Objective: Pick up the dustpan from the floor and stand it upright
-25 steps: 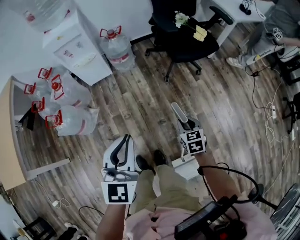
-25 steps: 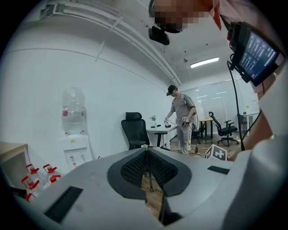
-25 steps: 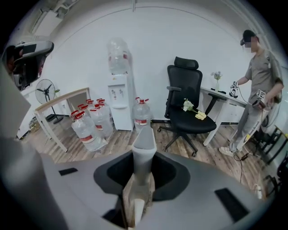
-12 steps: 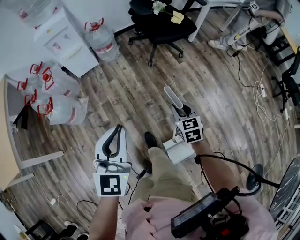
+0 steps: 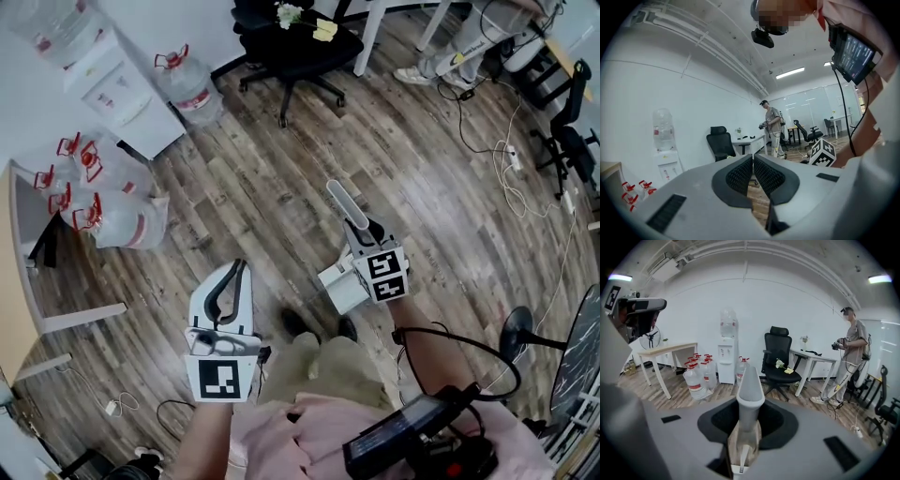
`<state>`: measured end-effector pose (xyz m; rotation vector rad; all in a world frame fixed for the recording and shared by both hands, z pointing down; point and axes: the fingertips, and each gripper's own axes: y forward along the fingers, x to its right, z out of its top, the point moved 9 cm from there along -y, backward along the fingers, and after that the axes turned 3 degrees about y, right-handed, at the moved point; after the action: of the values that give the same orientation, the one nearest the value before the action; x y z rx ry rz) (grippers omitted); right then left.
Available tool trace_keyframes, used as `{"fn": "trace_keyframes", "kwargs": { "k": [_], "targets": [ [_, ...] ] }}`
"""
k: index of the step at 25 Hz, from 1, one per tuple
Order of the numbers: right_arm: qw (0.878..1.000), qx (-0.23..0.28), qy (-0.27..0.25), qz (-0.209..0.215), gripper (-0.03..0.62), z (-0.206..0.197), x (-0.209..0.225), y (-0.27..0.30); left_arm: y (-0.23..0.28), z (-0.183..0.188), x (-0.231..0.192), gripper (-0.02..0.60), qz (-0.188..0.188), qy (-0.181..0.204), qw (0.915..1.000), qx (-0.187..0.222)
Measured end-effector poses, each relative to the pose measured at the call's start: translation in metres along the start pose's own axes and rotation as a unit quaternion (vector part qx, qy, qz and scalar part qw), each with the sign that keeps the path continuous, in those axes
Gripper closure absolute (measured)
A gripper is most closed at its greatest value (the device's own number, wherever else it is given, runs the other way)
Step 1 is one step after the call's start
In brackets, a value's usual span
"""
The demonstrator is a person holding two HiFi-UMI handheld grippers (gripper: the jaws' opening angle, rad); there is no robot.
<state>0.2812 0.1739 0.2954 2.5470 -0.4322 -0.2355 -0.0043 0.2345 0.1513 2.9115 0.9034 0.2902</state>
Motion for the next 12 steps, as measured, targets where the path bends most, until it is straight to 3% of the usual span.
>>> {"fn": "trace_keyframes", "kwargs": {
  "k": [4,12],
  "targets": [
    [1.000,0.006,-0.002,0.000,0.491,-0.013,0.000,-0.034,-0.007,0.015,0.024,0.565,-0.012,0.011,0.9999,0.001],
    [1.000,0.014,-0.017,0.016,0.490,-0.049,0.006,-0.086,-0.022,0.045,0.087,0.565,-0.001,0.007,0.9999,0.012]
  ]
}}
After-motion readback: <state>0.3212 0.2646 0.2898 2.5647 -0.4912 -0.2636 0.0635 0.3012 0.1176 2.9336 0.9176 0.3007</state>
